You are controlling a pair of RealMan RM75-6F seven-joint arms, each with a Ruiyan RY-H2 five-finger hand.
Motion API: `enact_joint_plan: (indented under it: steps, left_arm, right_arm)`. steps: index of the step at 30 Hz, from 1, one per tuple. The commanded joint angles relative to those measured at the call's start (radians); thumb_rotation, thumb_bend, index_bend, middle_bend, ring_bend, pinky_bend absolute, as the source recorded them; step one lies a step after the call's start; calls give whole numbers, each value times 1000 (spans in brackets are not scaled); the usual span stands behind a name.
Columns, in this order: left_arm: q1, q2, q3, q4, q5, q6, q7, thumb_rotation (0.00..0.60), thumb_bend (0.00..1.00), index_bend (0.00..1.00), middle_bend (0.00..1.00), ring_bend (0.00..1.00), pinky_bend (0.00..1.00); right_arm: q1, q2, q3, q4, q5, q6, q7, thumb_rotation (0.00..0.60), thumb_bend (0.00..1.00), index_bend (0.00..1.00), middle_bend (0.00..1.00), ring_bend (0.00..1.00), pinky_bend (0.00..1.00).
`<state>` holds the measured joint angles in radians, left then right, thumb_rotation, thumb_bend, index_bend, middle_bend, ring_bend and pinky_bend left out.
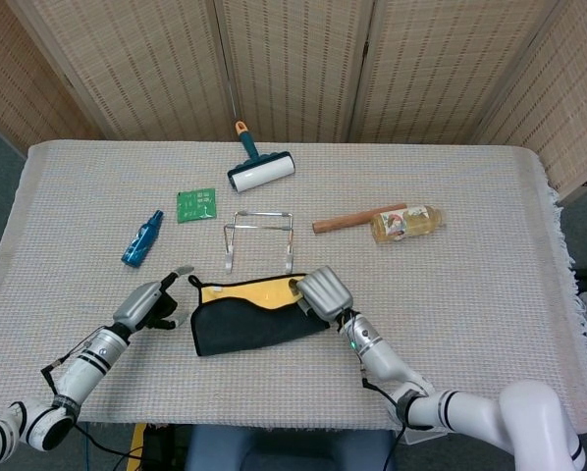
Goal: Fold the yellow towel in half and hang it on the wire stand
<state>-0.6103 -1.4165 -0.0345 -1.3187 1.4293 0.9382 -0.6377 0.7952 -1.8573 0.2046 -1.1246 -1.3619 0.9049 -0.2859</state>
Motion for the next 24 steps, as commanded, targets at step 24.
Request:
enact_joint_plan:
  steps: [24]
  left_arm:
    - [89, 68, 28, -81, 54, 112, -17, 600, 412, 89, 975, 913, 866]
  right_arm:
    - [38, -74, 19, 175, 33, 12, 77, 600, 465, 514, 918, 1000, 1000]
